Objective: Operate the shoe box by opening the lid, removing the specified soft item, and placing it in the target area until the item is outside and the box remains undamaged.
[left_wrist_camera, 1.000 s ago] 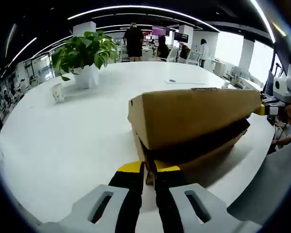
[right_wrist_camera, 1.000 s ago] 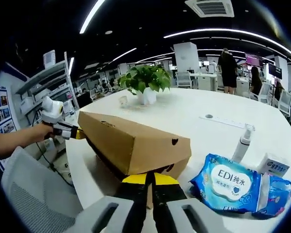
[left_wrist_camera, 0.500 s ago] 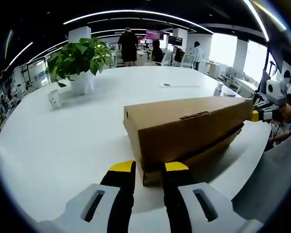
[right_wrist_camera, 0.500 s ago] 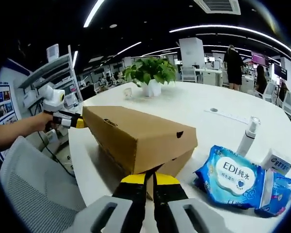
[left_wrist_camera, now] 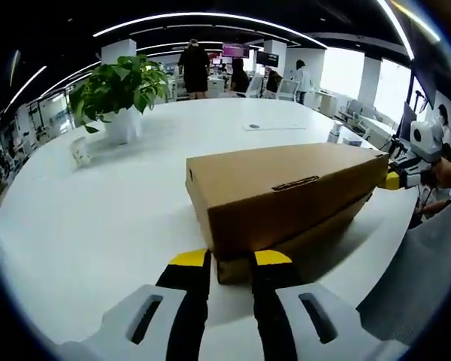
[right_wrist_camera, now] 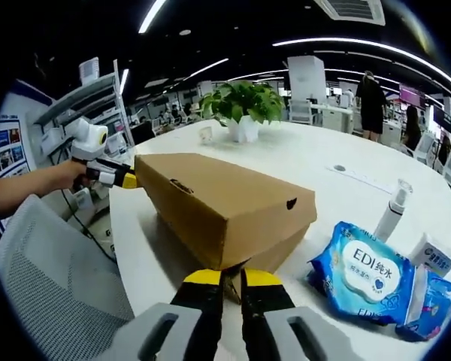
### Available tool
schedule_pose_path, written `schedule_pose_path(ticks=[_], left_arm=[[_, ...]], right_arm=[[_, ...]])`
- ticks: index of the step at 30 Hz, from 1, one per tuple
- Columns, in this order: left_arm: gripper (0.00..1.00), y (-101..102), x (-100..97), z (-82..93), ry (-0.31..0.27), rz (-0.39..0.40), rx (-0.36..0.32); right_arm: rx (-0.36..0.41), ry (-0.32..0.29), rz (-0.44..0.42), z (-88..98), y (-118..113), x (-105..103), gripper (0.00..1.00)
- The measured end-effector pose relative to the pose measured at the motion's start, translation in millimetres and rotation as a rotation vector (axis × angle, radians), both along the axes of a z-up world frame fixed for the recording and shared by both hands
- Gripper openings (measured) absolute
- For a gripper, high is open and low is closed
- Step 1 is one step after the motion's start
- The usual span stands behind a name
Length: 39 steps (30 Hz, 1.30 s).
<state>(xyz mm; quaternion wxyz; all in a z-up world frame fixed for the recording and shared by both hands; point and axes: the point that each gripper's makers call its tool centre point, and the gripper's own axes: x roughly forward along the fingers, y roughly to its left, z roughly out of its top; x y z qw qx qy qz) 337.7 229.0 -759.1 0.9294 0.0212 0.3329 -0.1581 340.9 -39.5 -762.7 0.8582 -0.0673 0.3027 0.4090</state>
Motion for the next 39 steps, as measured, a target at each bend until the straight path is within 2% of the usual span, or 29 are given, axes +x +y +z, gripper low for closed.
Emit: schedule_pose_path(ticks=[9, 14, 39], left_arm=[[0.21, 1, -2.0, -0.1, 0.009, -0.012, 0.007], [0.25, -2, -4.7, -2.4, 0.017, -0.037, 0.005], [0.27, -6, -7.4, -22.6, 0.064, -0.052, 0.012]], right_arm=[[-0.016, -0.033, 0.026, 1.5, 2, -1, 0.06], [-0.019, -0.042, 0.036, 1.4, 3, -1, 0.08], [-0.061, -0.013, 0.040, -19.3, -1, -3, 0.14]])
